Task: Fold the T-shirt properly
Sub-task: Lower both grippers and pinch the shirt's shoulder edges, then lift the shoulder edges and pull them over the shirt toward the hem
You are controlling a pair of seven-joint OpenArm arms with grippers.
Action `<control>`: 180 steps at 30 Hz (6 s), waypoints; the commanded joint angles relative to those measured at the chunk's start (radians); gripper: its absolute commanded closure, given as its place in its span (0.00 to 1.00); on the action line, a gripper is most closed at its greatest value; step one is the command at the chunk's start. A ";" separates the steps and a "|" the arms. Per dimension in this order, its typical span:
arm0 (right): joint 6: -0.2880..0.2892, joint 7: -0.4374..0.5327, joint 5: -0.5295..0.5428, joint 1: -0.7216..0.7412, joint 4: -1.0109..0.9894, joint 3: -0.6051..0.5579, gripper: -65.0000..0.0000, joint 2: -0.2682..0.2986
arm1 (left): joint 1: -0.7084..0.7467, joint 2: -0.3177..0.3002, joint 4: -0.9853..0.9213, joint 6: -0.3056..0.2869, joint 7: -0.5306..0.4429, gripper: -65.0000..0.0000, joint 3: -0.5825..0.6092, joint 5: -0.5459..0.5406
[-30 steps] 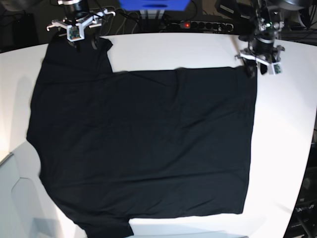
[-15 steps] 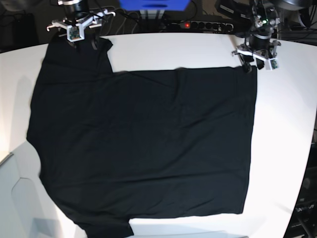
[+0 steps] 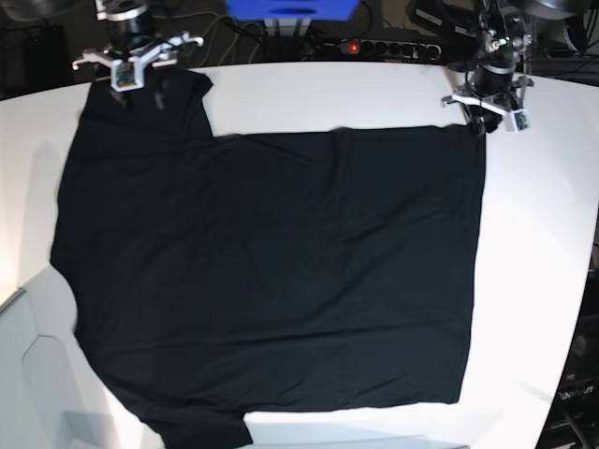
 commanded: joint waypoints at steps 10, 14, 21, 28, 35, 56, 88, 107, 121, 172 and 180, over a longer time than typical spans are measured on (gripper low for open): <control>0.003 -0.249 0.003 0.156 -0.006 0.173 0.52 0.003 | 0.011 -0.006 0.006 -0.007 0.013 1.00 -0.001 -0.004; 0.005 -0.329 0.003 0.228 -0.054 0.223 0.52 0.008 | 0.011 -0.006 0.008 -0.007 0.010 1.00 -0.001 -0.004; 0.210 -0.382 0.003 0.316 -0.183 0.344 0.51 -0.026 | 0.011 -0.006 0.008 -0.007 0.010 1.00 -0.001 -0.004; 0.304 -0.384 0.003 0.365 -0.275 0.427 0.51 -0.049 | 0.011 -0.006 0.008 -0.007 0.009 1.00 -0.001 0.003; 0.310 -0.404 0.003 0.360 -0.275 0.405 0.52 -0.055 | 0.011 -0.008 0.010 -0.007 0.009 1.00 -0.002 0.003; 0.557 -0.501 0.003 0.379 -0.149 0.502 1.00 -0.083 | 0.023 -0.005 0.074 -0.007 0.015 1.00 -0.073 -0.001; 0.557 -0.510 0.146 0.587 -0.011 0.543 1.00 -0.075 | -0.032 0.029 0.215 -0.007 0.018 1.00 -0.183 0.002; 0.553 -0.564 -0.061 1.057 -0.285 0.384 1.00 -0.060 | -0.358 0.022 0.206 -0.005 0.176 1.00 -0.185 0.006; 0.551 -0.553 -0.100 1.253 -0.563 0.273 1.00 -0.021 | -0.418 0.003 0.109 -0.005 0.216 1.00 -0.185 0.006; 0.548 -0.475 -0.100 1.328 -0.675 0.325 1.00 -0.003 | -0.780 -0.028 -0.271 -0.007 0.217 1.00 -0.117 0.005; 0.548 -0.475 -0.100 1.327 -0.681 0.325 1.00 -0.004 | -0.783 -0.037 -0.297 0.001 0.225 0.92 -0.068 0.006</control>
